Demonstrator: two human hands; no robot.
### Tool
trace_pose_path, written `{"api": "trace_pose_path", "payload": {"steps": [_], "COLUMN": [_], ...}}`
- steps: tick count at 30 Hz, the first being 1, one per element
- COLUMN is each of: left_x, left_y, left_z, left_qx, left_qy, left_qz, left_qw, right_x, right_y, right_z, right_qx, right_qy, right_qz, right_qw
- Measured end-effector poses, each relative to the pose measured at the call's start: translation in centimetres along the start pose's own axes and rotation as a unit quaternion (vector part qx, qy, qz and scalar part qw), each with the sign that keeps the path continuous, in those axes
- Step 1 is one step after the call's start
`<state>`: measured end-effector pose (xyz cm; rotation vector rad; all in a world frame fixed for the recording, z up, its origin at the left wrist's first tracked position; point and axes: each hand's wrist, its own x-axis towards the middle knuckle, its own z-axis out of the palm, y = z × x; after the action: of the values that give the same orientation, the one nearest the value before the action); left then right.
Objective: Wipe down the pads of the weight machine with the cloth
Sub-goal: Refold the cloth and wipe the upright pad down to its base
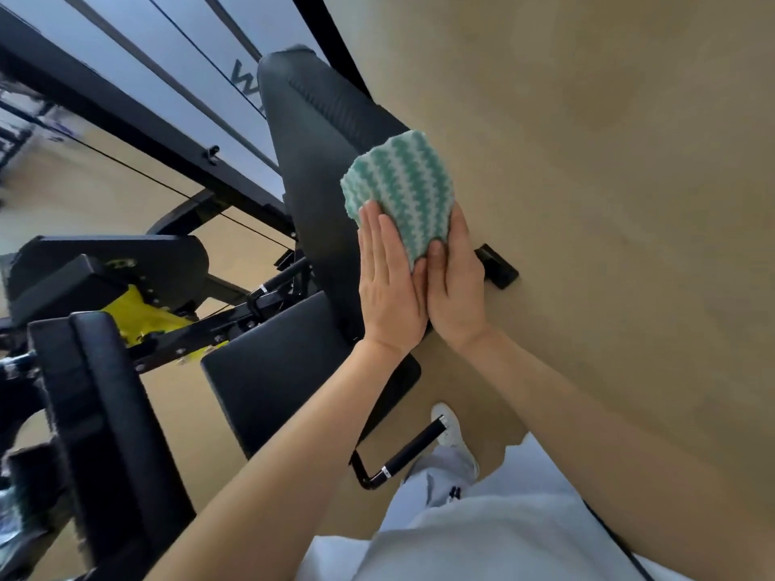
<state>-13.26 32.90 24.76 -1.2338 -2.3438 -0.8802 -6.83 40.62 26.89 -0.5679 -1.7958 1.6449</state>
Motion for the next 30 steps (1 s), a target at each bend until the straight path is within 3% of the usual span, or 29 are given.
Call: {"api": "trace_pose_path", "payload": {"steps": [6, 10, 18, 21, 24, 27, 30], "left_x": [-4.1, -8.2, -16.6, -16.5, -14.2, -12.0, -12.2], "left_y": [-3.2, -6.0, -9.8, -9.4, -8.7, -8.8, -9.6], "left_z": [0.9, 1.2, 0.4, -0.5, 0.2, 2.0, 3.3], "left_qx": [0.033, 0.038, 0.022, -0.058, -0.092, -0.072, -0.031], "left_qy": [-0.031, -0.092, -0.245, -0.214, -0.164, -0.132, -0.119], "left_qz": [0.021, 0.019, -0.07, -0.11, -0.08, -0.076, -0.069], "left_qw": [0.999, 0.995, 0.967, 0.969, 0.979, 0.986, 0.99], "right_x": [-2.5, -4.7, -9.2, -10.2, -10.0, -8.2, -7.1], "right_y": [3.1, 5.9, 10.2, 10.2, 9.0, 9.8, 11.7], "right_z": [1.8, 2.7, 4.3, 4.9, 6.2, 7.4, 8.4], "right_qx": [-0.017, -0.049, -0.098, -0.054, -0.012, 0.01, 0.042], "right_qy": [-0.009, -0.012, -0.051, -0.012, 0.06, 0.1, 0.089], "right_qz": [0.049, 0.057, 0.133, 0.172, 0.136, 0.108, 0.124], "right_qw": [0.999, 0.997, 0.985, 0.984, 0.989, 0.989, 0.987]}}
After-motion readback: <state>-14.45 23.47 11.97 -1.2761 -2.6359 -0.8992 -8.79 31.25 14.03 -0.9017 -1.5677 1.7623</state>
